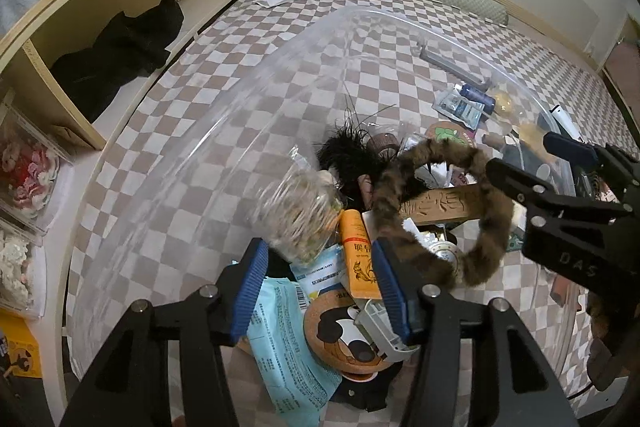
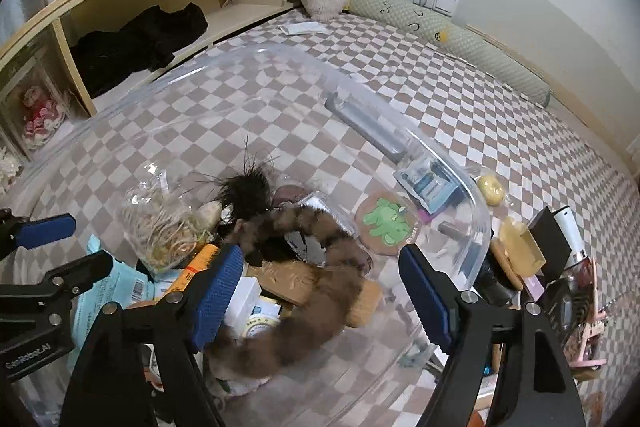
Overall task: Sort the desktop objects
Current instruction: 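Open both tools to drop the headband and cord bag into the bin, then move both tools back from the bin toward the pile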
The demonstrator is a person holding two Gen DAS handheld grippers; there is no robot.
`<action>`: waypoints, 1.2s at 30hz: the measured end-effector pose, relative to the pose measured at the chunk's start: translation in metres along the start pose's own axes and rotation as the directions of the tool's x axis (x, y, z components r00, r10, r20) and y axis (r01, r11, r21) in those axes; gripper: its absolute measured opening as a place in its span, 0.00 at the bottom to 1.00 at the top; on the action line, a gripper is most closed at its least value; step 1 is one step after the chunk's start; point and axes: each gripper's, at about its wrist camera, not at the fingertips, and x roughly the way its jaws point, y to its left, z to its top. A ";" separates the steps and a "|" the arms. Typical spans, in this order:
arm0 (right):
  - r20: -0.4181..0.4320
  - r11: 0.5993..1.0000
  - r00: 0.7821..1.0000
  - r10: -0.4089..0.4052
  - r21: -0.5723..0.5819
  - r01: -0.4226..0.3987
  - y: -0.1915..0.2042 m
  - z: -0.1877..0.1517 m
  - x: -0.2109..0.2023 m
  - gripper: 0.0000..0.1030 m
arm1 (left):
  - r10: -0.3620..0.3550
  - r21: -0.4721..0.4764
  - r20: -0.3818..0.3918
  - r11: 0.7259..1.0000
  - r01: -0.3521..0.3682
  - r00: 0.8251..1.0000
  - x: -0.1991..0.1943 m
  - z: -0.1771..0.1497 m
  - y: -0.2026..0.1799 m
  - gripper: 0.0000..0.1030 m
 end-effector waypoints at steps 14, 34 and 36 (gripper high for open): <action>0.011 1.000 1.000 0.006 0.007 -0.006 -0.003 0.000 -0.009 0.78 | 0.021 0.017 0.016 1.000 -0.021 1.000 -0.001 -0.001 0.003 0.52; 0.086 0.996 0.996 -0.005 0.086 -0.002 -0.025 -0.012 -0.026 1.00 | 0.077 0.003 0.078 0.997 -0.078 0.994 -0.010 -0.006 0.000 0.71; 0.097 0.995 0.995 0.008 0.100 -0.018 -0.029 -0.014 -0.030 1.00 | 0.078 0.013 0.101 0.997 -0.080 0.992 -0.015 -0.006 -0.002 0.78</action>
